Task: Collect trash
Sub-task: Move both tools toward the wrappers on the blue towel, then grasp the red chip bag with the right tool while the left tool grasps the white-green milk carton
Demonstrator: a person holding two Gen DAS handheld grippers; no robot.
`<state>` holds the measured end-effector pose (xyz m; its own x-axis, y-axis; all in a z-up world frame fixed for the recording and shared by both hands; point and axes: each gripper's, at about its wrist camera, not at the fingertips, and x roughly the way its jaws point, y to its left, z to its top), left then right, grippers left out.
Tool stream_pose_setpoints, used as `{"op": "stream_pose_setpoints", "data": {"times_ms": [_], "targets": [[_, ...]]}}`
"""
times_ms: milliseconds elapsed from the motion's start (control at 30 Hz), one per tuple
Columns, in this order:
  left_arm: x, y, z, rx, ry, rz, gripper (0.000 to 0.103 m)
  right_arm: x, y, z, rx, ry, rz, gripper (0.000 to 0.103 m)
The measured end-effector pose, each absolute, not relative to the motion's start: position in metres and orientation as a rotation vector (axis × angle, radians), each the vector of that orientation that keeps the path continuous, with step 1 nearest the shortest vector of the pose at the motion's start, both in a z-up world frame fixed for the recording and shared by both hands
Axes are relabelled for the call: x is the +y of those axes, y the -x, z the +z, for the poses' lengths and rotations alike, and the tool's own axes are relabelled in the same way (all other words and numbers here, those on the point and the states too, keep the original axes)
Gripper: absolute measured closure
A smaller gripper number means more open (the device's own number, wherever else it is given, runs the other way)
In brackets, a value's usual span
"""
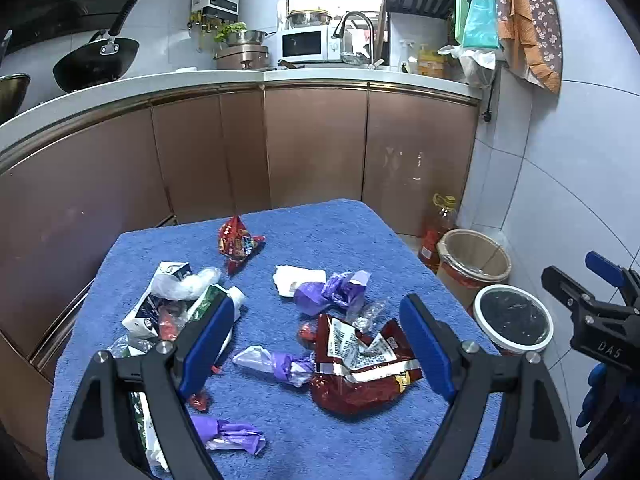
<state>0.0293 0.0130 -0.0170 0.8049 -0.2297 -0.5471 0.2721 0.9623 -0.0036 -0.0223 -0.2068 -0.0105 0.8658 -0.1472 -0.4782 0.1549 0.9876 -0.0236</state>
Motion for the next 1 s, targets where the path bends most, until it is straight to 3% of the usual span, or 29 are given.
{"op": "stream_pose_setpoints", "data": {"times_ms": [267, 667, 700, 867, 1000], "targets": [[0.027, -0.028, -0.022, 0.628, -0.041, -0.268, 0.018, -0.199, 0.018, -0.018, 0.537, -0.017, -0.102, 0.000], [0.108, -0.029, -0.045, 0.747, 0.004, -0.086, 0.018, -0.188, -0.009, -0.043, 0.684, -0.128, 0.189, 0.000], [0.115, -0.030, -0.048, 0.757, 0.015, -0.070, 0.018, -0.186, -0.014, -0.047, 0.706, -0.143, 0.222, 0.002], [0.147, -0.037, -0.067, 0.832, 0.095, -0.009, 0.018, -0.170, -0.036, -0.076, 0.828, -0.193, 0.356, 0.030], [0.159, -0.049, -0.086, 0.899, 0.154, -0.005, 0.020, -0.157, -0.049, -0.091, 0.878, -0.195, 0.431, 0.037]]}}
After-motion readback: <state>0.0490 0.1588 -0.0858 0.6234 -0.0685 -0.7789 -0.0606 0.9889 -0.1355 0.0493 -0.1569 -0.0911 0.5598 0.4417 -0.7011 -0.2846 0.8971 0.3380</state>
